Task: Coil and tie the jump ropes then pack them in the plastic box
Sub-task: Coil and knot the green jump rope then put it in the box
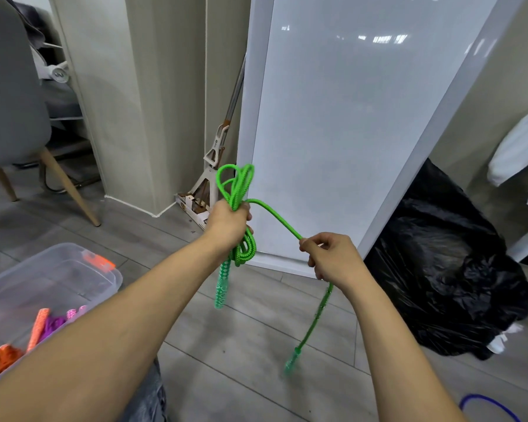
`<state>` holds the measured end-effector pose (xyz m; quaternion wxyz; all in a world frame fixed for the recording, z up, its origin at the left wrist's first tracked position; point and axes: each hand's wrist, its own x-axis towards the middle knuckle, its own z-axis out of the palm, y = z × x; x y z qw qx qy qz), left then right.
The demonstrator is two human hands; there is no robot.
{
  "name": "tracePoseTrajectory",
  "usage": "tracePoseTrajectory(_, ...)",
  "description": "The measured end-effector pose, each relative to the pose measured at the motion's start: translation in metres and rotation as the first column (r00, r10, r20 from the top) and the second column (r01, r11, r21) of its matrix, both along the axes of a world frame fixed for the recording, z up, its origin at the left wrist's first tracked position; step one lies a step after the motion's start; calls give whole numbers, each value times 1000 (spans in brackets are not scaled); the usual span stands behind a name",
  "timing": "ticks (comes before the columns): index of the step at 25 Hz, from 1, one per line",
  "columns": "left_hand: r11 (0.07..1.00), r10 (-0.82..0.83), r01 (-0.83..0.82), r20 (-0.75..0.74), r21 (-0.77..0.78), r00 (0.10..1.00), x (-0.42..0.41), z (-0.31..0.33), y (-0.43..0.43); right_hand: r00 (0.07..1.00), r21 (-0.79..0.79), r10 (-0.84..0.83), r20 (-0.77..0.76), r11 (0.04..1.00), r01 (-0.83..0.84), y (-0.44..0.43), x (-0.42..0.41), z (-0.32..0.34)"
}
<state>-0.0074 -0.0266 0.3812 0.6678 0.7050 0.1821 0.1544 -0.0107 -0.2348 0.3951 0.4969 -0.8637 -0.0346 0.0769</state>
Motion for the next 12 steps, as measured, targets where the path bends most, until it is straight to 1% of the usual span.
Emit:
tracePoseTrajectory(2, 972, 81, -74, 24, -222, 996, 3, -1, 5, 996, -110, -76, 46, 991, 81, -4, 2, -2)
tracePoseTrajectory(3, 955, 104, -95, 18, -280, 994, 4, -1, 7, 990, -135, -110, 86, 983, 121, -6, 4, -2)
tracePoseTrajectory(4, 944, 107, -99, 9, -316, 994, 4, -2, 7, 983, -113, -137, 122, 982, 151, -7, 4, 0)
tracePoseTrajectory(6, 925, 38, -33, 6, -378, 999, 1, 0, 3, 973, 49, -173, 153, 985, 167, -5, 6, 4)
tracePoseTrajectory(8, 896, -64, 62, 10, -440, 998, -4, 4, -5, 974, 192, -175, 145, 970, 146, 2, 3, 9)
tracePoseTrajectory(10, 876, -139, 135, 26, -463, 990, -8, 7, -15, 981, 253, -142, 136, 962, 104, 10, -1, 10)
tracePoseTrajectory(12, 883, -217, 211, 33, -420, 976, -12, 9, -26, 987, 280, -101, 123, 958, 63, 17, -4, 8)
